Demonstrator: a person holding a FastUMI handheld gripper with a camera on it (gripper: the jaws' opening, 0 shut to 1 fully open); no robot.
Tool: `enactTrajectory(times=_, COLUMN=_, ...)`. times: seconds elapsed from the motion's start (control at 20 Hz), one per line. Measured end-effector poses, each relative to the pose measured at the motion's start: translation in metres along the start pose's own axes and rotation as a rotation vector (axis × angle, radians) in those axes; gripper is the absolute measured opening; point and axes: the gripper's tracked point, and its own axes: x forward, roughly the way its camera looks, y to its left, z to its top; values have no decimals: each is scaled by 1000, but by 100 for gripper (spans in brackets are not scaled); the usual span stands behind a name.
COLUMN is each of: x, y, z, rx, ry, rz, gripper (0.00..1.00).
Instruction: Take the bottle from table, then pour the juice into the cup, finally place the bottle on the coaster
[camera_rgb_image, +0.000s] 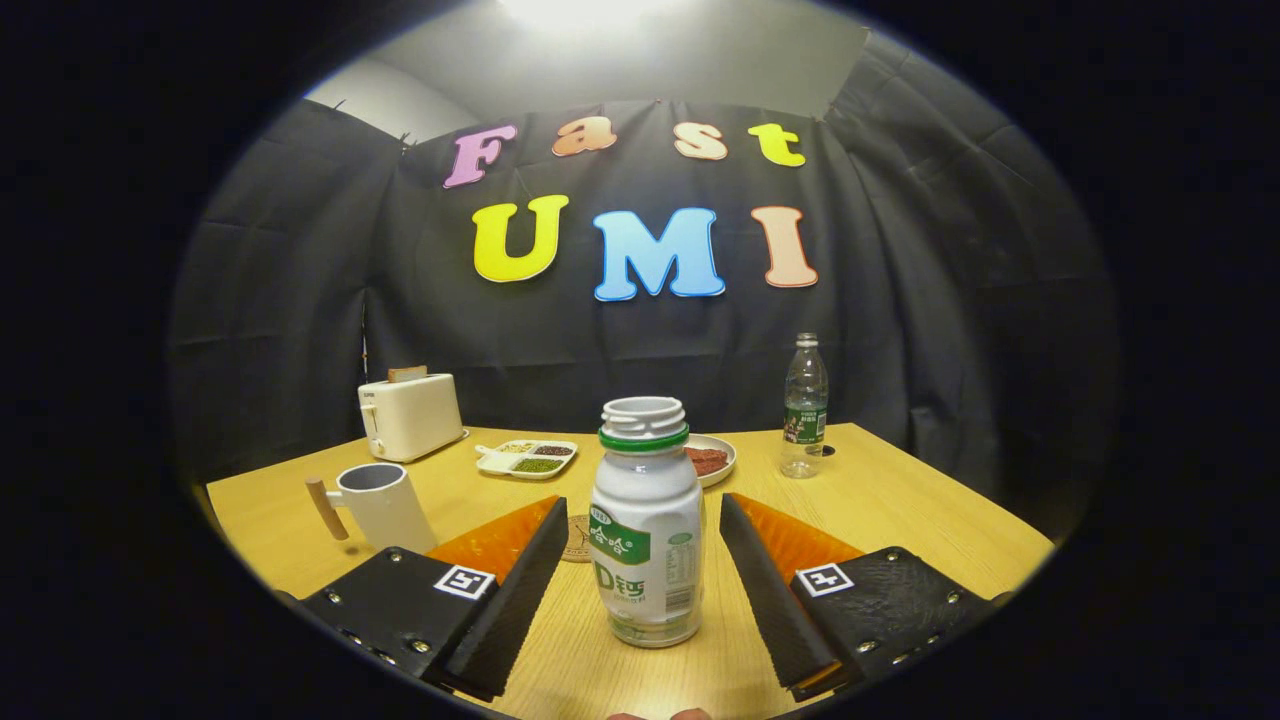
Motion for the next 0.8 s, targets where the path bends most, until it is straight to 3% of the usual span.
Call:
enactTrajectory(times=0.7, x=45, y=-8, z=-30, rx=13, ry=66, rz=-79, gripper=94)
enactTrajectory(times=0.8, x=49, y=-7, z=-33, rx=2, ry=80, rz=-76, gripper=79)
